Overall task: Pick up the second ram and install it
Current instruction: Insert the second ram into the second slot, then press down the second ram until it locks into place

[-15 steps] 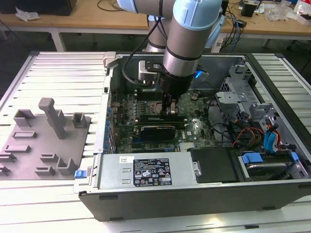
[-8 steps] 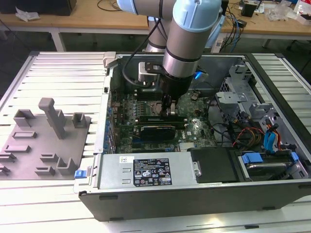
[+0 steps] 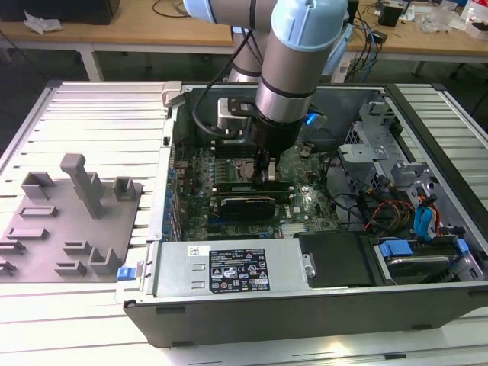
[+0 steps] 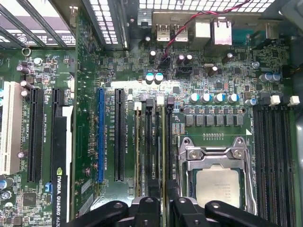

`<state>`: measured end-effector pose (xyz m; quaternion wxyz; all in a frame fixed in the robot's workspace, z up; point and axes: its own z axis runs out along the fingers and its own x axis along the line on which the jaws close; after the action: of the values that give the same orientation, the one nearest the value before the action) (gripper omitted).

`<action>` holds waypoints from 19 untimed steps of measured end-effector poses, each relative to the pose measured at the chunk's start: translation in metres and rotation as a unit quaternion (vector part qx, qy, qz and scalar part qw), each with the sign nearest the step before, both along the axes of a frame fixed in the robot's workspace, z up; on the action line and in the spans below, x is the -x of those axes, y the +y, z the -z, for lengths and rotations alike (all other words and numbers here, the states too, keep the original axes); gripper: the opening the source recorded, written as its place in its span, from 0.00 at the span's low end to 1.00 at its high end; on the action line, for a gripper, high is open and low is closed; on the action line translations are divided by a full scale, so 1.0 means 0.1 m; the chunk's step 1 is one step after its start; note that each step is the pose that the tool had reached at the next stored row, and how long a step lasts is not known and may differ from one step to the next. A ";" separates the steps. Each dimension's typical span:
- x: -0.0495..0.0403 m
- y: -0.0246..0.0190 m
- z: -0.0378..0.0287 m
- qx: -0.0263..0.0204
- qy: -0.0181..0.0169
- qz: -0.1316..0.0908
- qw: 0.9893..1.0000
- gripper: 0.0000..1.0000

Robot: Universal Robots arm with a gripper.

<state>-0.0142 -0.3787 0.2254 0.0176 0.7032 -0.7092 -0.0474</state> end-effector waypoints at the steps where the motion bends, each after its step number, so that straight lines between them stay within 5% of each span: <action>1: 0.000 0.000 0.001 0.000 0.000 0.000 1.000 0.20; 3: 0.000 0.000 -0.066 0.002 0.000 0.000 1.000 0.20; 6: 0.000 0.025 -0.386 0.008 0.000 0.000 1.000 0.20; 9: -0.001 0.046 -0.540 0.014 0.000 0.000 1.000 0.11; 16: 0.000 0.046 -0.542 0.014 0.000 0.000 1.000 0.11; 19: -0.192 0.046 -0.438 0.014 0.002 0.000 1.000 0.11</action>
<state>0.0050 -0.3741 0.2692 0.0288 0.7028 -0.7097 -0.0389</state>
